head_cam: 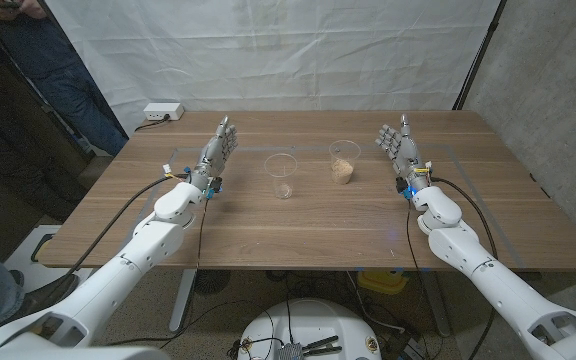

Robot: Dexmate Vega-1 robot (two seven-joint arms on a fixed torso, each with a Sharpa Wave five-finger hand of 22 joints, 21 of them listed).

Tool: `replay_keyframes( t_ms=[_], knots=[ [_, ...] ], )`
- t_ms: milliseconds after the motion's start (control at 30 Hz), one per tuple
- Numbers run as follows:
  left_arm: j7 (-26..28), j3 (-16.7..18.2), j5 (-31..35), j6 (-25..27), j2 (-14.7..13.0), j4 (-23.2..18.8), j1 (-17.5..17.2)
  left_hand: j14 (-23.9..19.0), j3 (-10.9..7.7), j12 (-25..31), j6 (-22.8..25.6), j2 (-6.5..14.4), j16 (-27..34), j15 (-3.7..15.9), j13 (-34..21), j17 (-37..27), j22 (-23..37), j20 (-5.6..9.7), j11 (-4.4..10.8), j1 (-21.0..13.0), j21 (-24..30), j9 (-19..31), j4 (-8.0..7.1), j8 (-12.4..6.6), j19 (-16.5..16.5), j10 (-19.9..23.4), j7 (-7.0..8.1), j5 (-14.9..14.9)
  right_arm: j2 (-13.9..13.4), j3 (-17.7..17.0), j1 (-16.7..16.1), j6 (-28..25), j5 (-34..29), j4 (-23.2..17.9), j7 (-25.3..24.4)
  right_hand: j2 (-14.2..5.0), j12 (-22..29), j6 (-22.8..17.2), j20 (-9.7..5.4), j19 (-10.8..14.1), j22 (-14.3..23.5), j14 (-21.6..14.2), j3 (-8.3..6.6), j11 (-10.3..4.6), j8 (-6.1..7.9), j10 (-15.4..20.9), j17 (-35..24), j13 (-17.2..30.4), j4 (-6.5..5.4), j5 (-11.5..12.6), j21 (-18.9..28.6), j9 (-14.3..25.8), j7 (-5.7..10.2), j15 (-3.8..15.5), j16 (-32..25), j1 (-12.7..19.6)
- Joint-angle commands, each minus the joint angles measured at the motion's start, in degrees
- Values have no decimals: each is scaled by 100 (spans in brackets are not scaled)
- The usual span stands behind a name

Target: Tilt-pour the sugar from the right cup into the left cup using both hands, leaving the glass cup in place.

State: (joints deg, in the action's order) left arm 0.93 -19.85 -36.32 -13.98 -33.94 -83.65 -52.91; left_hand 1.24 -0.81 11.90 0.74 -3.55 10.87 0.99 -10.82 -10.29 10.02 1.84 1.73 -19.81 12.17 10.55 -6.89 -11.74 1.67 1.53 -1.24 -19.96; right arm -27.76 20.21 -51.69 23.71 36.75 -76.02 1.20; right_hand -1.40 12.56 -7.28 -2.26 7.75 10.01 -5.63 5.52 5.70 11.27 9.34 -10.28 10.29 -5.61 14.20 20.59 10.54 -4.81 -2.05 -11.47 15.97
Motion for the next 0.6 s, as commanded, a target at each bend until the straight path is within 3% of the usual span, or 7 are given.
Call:
replay_keyframes(
  t_ms=[33, 300, 600],
  knots=[
    [171, 68, 217, -158, -155, -333, -193, -86, -39, 64, 39, 49, 62, 11, -16, -18, 23, 214, -13, -157, 30, 24, 55, -43, -76, 97, 1, -73, -74, -42, -136, 198, -37, -200, 58, -19, 51, -86, -171, 60, 23, -79, -33, -33, 54, 92, -21, 28, 13, 34, -5, 13, 20, 6, -37, 76],
    [167, 99, 263, -235, -200, -468, -255, -177, -124, 79, 131, 93, 59, 11, -17, -10, 17, 215, -6, -519, 25, 27, 245, -74, -160, 192, -12, -117, -372, -56, -440, 220, -393, -637, -143, -71, 78, -179, -159, 88, 25, -119, -68, -70, 77, 192, -19, 30, 59, 37, -37, 14, 72, 1, -26, 166],
    [169, 140, 318, -398, -220, -556, -369, -225, -158, 88, 188, 121, 59, -7, -18, -8, 18, 194, 9, -663, 22, 28, 315, -87, -193, 247, -28, -129, -644, -35, -643, 90, -796, -996, -389, -97, 108, -282, -186, 166, 29, -201, -94, -97, 94, 315, -17, 32, 119, 29, -57, 15, 133, 53, -27, 266]
  ],
)
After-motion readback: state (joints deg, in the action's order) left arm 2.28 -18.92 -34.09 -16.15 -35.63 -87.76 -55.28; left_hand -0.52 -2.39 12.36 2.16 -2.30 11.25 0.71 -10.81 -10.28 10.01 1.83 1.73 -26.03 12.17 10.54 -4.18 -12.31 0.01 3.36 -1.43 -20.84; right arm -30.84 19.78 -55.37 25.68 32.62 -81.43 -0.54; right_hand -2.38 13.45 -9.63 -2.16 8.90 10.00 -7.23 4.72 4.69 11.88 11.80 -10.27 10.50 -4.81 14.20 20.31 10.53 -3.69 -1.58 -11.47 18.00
